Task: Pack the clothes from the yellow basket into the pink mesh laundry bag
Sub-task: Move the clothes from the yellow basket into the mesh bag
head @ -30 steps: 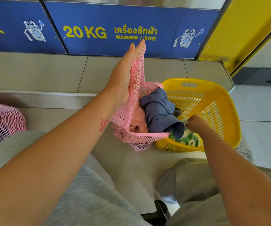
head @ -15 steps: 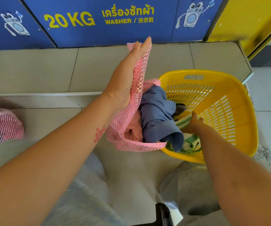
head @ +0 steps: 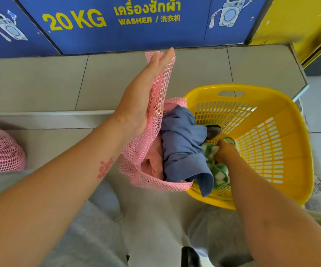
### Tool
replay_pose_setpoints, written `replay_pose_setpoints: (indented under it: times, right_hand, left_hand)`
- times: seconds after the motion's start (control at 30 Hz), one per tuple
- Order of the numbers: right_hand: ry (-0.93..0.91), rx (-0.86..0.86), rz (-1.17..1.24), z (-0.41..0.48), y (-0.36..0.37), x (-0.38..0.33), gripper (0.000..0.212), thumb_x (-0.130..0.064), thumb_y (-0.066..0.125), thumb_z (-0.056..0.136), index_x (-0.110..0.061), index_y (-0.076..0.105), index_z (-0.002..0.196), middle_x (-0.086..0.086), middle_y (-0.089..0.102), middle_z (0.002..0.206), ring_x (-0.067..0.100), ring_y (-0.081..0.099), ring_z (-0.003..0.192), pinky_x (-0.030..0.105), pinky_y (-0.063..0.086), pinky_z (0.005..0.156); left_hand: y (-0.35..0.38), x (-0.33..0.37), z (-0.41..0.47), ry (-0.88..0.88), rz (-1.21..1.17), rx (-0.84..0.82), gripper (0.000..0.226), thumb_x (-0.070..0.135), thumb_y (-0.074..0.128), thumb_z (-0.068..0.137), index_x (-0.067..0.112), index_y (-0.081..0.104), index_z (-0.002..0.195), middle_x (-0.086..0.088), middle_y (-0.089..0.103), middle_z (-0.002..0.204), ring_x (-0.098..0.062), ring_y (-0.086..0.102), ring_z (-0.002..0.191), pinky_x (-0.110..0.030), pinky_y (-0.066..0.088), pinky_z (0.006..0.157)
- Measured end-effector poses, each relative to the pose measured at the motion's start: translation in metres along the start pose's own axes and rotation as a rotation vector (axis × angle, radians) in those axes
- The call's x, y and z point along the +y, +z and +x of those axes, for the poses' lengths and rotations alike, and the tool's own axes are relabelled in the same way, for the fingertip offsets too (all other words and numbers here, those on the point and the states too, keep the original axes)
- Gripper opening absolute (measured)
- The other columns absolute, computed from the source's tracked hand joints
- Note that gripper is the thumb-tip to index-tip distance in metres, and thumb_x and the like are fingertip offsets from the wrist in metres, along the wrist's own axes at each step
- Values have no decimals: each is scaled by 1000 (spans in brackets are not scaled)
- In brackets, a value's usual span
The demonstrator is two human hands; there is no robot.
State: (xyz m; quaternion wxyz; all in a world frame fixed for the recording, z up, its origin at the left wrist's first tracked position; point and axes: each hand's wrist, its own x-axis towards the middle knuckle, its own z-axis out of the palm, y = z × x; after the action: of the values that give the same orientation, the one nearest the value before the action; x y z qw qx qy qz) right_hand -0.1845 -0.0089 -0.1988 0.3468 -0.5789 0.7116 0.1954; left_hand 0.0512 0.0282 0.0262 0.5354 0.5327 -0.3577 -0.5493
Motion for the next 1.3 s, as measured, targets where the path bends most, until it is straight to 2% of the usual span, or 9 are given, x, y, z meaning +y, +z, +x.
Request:
replay_pose_setpoints:
  times: [0.2, 0.43, 0.57, 0.77, 0.9, 1.03, 1.13, 1.2, 1.3]
  right_hand:
    - [-56, 280, 268, -29, -39, 0, 52, -13, 66, 83, -15, 45, 130, 25, 53, 126, 43, 55, 113, 37, 42, 78]
    - [-240, 688, 471, -116, -104, -11, 38, -6, 57, 81, -13, 50, 118, 21, 60, 110, 38, 57, 95, 32, 35, 67]
    - [-435, 846, 685, -187, -147, -34, 33, -7, 57, 75, -19, 50, 105, 4, 54, 94, 22, 49, 83, 33, 39, 66]
    - [-850, 582, 1201, -293, -174, -94, 35, -2, 62, 67, -25, 46, 87, -2, 55, 86, 16, 56, 79, 33, 51, 62]
    - [-1042, 301, 1421, -319, -170, -129, 35, 5, 60, 72, -19, 51, 96, 4, 63, 92, 22, 64, 85, 37, 55, 71]
    - [-1040, 170, 1593, -307, -144, -158, 36, 5, 59, 73, -17, 50, 101, 9, 63, 99, 24, 63, 90, 41, 54, 73]
    - [-895, 388, 1274, -274, -95, -168, 37, 2, 64, 75, -16, 46, 102, 10, 59, 99, 23, 60, 88, 48, 56, 78]
    - [-781, 570, 677, -245, -56, -168, 41, -5, 64, 79, -15, 50, 115, 15, 56, 112, 30, 58, 99, 49, 50, 86]
    - [-737, 564, -277, -213, -8, -160, 59, -23, 59, 85, -32, 40, 140, 11, 37, 146, 34, 31, 138, 52, 30, 109]
  left_hand:
    - [1, 5, -7, -23, 24, -20, 57, 54, 49, 96, 28, 48, 147, 11, 38, 158, -5, 34, 144, -36, 24, 121]
    - [-8, 26, -33, -20, -82, 25, 20, 46, 53, 99, 40, 58, 117, 14, 28, 161, -4, 28, 146, -42, 23, 122]
    - [-26, 39, -48, -61, -55, 43, 95, 66, 67, 67, 37, 36, 152, 11, 39, 157, -10, 42, 139, -43, 32, 117]
    - [-56, 52, -69, -41, -156, 45, 115, 62, 71, 49, 31, 34, 154, 9, 47, 151, -14, 51, 133, -40, 42, 108]
    - [-73, 56, -76, -66, -390, -32, 73, 43, 64, 88, 19, 39, 152, -7, 58, 142, -26, 62, 123, -47, 47, 107]
    - [-87, 56, -85, 16, -458, -41, 44, 38, 46, 101, 10, 65, 128, -12, 72, 119, -29, 70, 106, -38, 58, 83]
    - [-97, 56, -82, 7, -431, 59, 50, 48, 43, 102, 19, 56, 140, -5, 62, 138, -23, 66, 117, -39, 56, 94]
    - [-101, 55, -77, 26, -369, 105, 36, 49, 48, 101, 32, 67, 127, -3, 61, 139, -21, 64, 120, -46, 50, 103]
    - [-103, 52, -78, 48, -279, 100, 30, 49, 49, 100, 45, 77, 91, 1, 58, 142, -18, 57, 128, -49, 40, 112]
